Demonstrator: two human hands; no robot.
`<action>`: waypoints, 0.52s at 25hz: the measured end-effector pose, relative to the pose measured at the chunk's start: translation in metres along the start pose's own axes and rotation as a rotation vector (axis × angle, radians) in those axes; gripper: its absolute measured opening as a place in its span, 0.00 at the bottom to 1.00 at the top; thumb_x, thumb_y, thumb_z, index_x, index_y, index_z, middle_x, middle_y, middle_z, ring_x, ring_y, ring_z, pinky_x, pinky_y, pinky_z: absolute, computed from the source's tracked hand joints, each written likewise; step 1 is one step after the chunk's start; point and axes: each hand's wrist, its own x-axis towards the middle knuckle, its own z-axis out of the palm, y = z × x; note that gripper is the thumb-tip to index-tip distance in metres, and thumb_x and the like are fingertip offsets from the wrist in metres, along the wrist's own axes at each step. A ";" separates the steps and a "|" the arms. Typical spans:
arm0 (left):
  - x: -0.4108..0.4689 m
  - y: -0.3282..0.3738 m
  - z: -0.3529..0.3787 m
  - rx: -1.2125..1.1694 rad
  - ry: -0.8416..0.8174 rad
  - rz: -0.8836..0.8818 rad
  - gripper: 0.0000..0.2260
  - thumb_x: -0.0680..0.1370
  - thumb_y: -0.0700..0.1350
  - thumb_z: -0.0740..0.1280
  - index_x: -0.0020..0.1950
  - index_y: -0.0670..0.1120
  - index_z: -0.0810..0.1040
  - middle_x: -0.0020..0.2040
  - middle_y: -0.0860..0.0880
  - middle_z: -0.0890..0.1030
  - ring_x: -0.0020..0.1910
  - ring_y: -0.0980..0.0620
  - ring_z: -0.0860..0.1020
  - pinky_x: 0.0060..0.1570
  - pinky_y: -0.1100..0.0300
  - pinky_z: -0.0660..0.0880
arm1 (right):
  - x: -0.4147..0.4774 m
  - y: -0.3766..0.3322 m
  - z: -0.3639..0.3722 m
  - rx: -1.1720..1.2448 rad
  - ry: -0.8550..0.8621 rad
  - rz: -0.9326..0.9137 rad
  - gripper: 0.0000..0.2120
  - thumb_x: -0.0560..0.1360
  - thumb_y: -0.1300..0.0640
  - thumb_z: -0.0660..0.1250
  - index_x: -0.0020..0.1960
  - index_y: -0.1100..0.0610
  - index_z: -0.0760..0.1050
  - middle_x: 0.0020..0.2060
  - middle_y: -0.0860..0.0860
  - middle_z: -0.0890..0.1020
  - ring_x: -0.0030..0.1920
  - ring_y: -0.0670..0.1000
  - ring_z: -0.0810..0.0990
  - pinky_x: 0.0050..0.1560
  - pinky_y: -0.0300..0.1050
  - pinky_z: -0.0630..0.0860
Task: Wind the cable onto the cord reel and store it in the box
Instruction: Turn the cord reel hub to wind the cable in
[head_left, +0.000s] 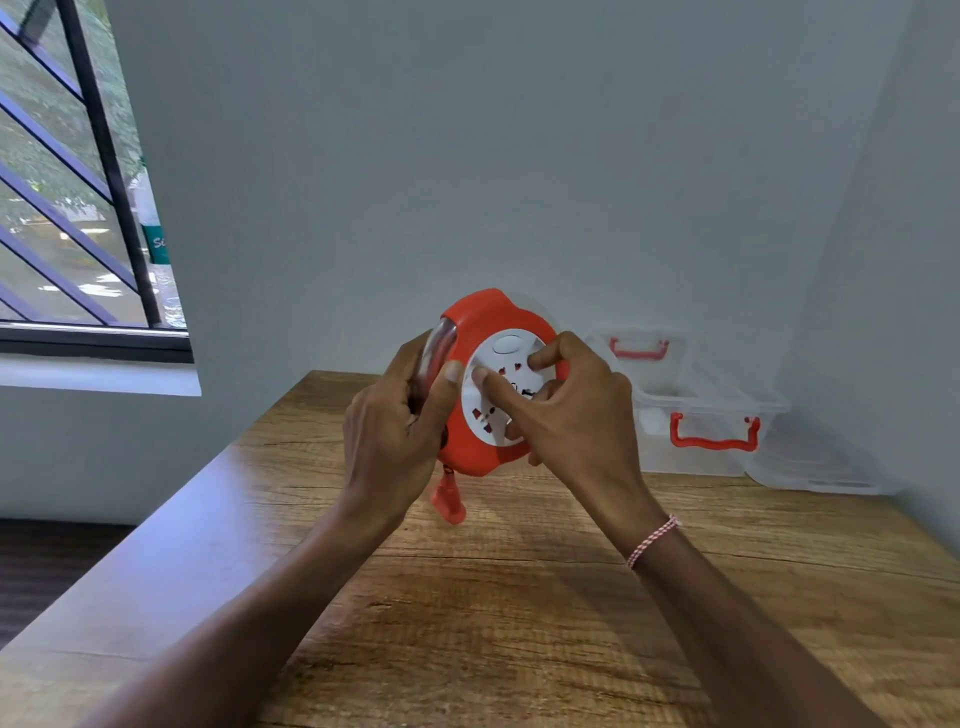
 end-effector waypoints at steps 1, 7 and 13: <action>0.000 0.001 0.000 -0.011 -0.002 -0.012 0.26 0.79 0.77 0.55 0.73 0.68 0.68 0.48 0.46 0.88 0.44 0.49 0.89 0.42 0.39 0.88 | 0.001 0.001 0.000 -0.002 -0.003 -0.008 0.26 0.69 0.28 0.71 0.54 0.45 0.73 0.45 0.46 0.86 0.33 0.44 0.85 0.27 0.29 0.77; 0.005 0.000 -0.005 -0.110 0.022 -0.132 0.11 0.83 0.67 0.60 0.62 0.69 0.76 0.44 0.46 0.85 0.41 0.45 0.88 0.36 0.34 0.85 | 0.007 0.008 -0.012 0.027 -0.016 -0.107 0.19 0.75 0.33 0.70 0.58 0.45 0.77 0.33 0.42 0.84 0.34 0.40 0.85 0.36 0.30 0.80; 0.007 -0.002 -0.006 -0.234 0.026 -0.256 0.20 0.83 0.67 0.59 0.56 0.54 0.81 0.36 0.44 0.80 0.32 0.48 0.80 0.27 0.53 0.77 | 0.012 0.018 -0.021 0.130 0.060 0.032 0.15 0.78 0.36 0.68 0.56 0.45 0.75 0.38 0.43 0.84 0.35 0.43 0.85 0.35 0.36 0.82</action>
